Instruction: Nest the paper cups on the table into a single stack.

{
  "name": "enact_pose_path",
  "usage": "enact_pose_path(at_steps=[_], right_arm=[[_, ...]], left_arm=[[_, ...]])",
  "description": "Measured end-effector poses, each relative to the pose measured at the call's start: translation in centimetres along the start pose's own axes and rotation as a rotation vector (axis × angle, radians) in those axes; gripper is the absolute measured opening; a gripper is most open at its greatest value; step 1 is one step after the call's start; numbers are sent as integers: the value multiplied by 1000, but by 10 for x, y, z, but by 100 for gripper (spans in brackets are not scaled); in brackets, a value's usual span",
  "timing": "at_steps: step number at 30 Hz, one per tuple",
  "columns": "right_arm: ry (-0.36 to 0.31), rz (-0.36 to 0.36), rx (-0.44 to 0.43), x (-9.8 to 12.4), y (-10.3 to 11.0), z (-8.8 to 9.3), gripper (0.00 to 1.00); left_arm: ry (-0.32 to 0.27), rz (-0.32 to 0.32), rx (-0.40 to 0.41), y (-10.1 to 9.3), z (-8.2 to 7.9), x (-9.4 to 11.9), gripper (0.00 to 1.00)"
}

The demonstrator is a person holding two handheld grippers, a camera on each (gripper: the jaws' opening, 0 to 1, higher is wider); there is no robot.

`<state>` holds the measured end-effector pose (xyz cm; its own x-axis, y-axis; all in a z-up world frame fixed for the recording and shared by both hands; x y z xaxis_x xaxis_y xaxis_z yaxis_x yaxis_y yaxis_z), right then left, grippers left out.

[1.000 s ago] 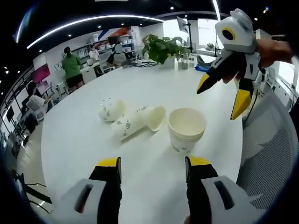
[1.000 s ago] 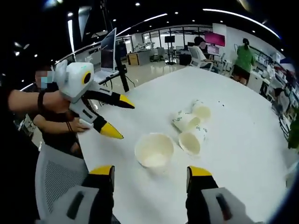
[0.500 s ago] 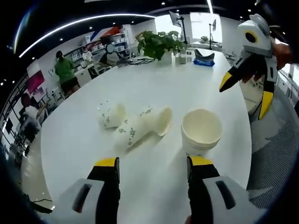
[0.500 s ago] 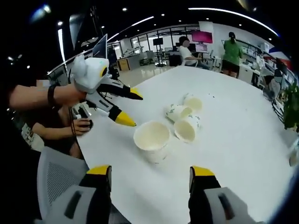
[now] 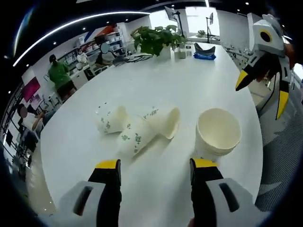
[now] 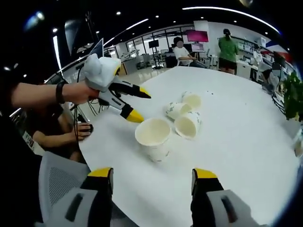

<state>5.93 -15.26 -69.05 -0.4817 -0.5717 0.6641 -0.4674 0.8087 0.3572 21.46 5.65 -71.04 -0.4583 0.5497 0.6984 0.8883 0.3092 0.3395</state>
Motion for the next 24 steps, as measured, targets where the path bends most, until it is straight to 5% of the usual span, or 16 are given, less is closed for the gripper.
enact_pose_path(at_steps=[10,14,24], right_arm=[[-5,10,-29,2,-2,6,66],[-11,11,-39,3,-1,7,66],[-9,15,-79,3,-6,19,64]], left_arm=[[53,24,-213,28,-10,-36,57],[99,47,-375,37,-15,-51,56],[166,126,-597,26,-22,-73,54]])
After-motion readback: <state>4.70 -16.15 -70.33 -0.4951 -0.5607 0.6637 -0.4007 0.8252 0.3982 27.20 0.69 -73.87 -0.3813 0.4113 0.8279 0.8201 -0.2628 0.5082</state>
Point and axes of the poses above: the point that each gripper's makers call its tool centre point, and the gripper's own axes: x roughly backward along the fingers, y roughly to its left, z roughly out of its underside, the point moved 8 cm from there along x, roughly backward along the fingers, and after that the axes turned 12 degrees about -x, right-handed, at the moved point
